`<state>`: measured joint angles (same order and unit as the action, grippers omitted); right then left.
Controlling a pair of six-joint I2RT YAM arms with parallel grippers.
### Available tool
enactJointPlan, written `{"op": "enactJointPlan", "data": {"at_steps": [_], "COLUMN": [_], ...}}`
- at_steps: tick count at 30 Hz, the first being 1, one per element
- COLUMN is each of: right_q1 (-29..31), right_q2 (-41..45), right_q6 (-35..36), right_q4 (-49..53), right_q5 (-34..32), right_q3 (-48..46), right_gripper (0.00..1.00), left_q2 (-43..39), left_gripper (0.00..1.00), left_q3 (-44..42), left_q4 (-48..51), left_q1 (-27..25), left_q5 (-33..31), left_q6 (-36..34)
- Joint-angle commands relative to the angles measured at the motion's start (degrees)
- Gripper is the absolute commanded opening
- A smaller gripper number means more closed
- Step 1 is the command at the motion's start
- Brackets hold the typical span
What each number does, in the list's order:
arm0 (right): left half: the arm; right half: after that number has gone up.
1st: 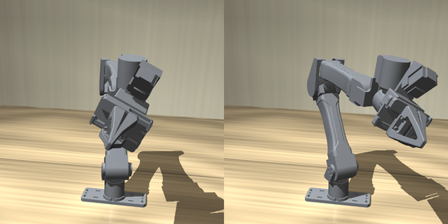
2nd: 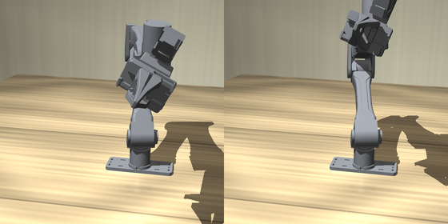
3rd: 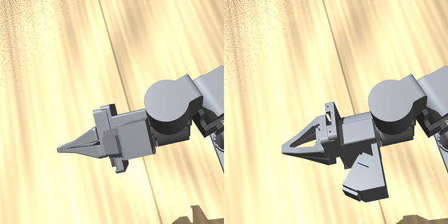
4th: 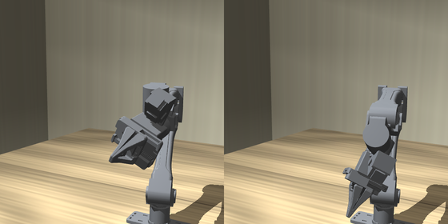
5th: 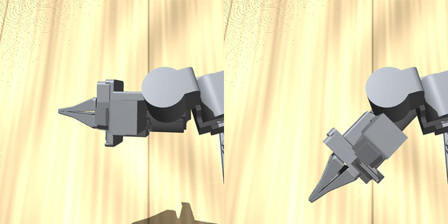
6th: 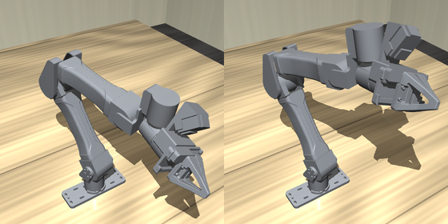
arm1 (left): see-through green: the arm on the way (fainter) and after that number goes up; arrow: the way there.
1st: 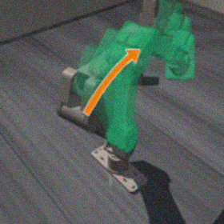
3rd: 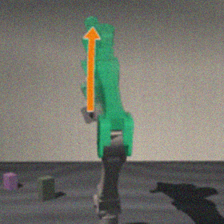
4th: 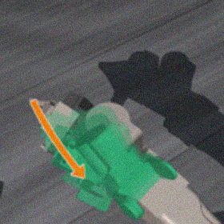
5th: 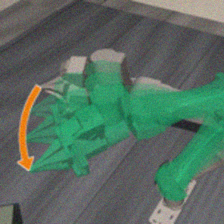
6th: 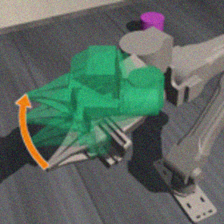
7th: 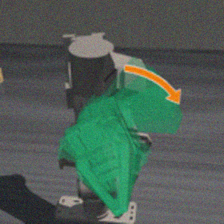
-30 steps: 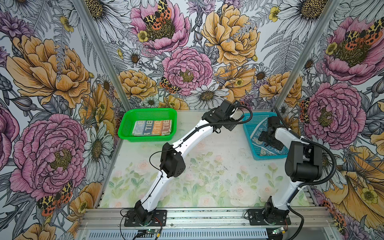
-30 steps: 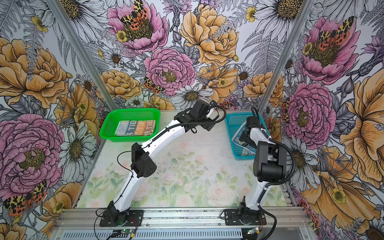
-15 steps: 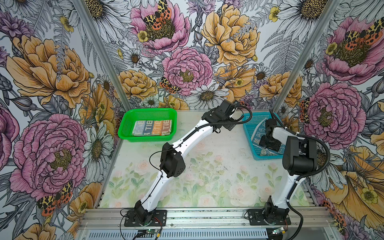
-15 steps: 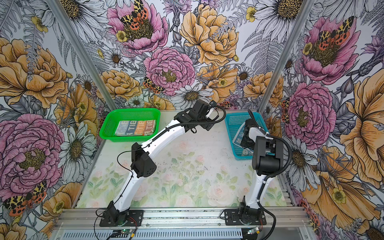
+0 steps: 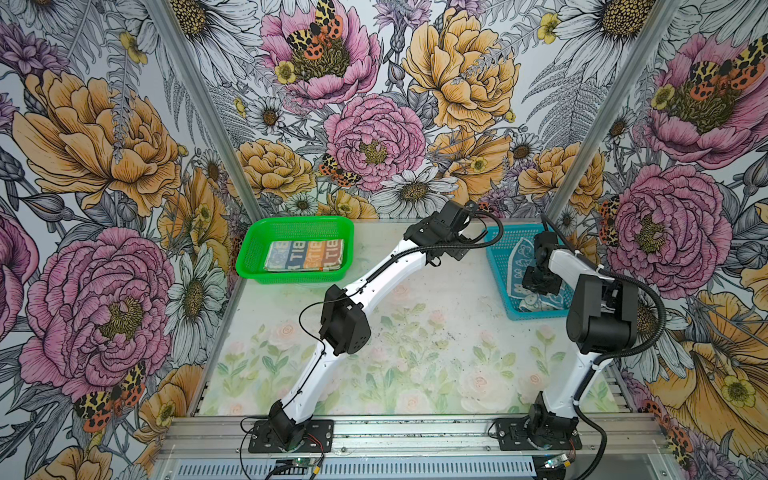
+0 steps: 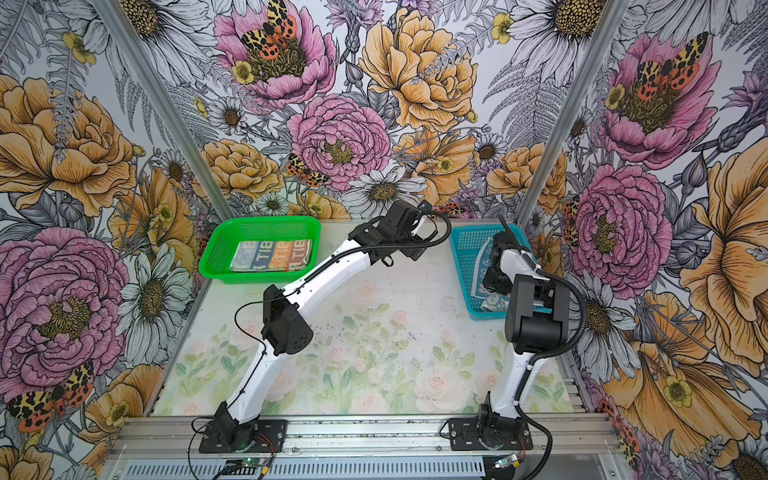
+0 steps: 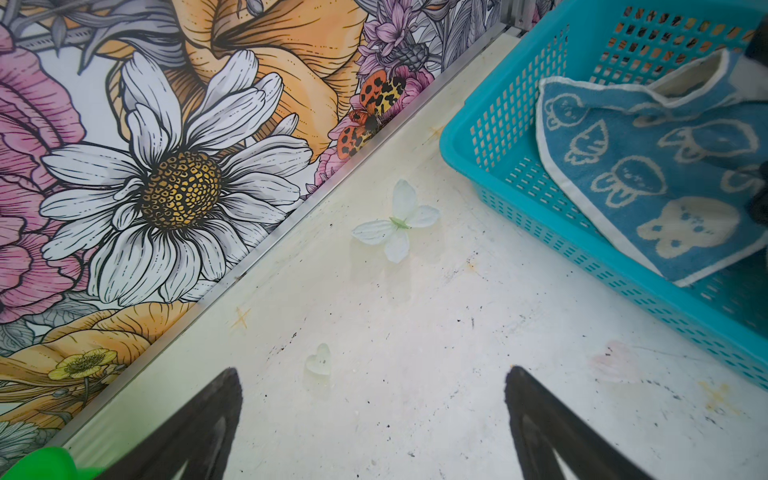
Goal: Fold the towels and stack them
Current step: 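Reach both grippers into the teal basket and grasp the blue bunny towel, then lift the blue bunny towel out and lay it on the table center with both grippers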
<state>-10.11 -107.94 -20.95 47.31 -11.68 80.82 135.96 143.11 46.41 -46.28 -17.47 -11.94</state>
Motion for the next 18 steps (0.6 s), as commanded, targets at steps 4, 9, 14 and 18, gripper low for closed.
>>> {"op": "enactJointPlan", "data": {"at_steps": [4,9,14,18], "right_q1": [5.6,14.4,26.2,31.4], "right_q2": [13.2,15.6,15.4,13.6], "right_q6": [-0.4,-1.9,-5.6,-8.1], "right_q4": [4.5,8.8,10.3,10.1], "right_q5": [3.4,7.2,13.8,18.3], "right_q3": [10.6,20.2,28.6,29.3], "right_gripper": [0.0,0.0,0.0,0.04], "left_q2": [-7.4,-15.9,-26.8,-38.3], "left_gripper": [0.99,0.99,0.99,0.99], "left_q3": [-1.8,-9.1,-19.8,-32.8], "left_q4": [-1.2,-1.2,-1.5,-5.1], "left_q1": [1.8,4.6,7.3,10.0], "left_q5": [-4.2,-3.1,-4.4,-4.3], "left_q6": [4.2,9.6,14.5,18.3]}}
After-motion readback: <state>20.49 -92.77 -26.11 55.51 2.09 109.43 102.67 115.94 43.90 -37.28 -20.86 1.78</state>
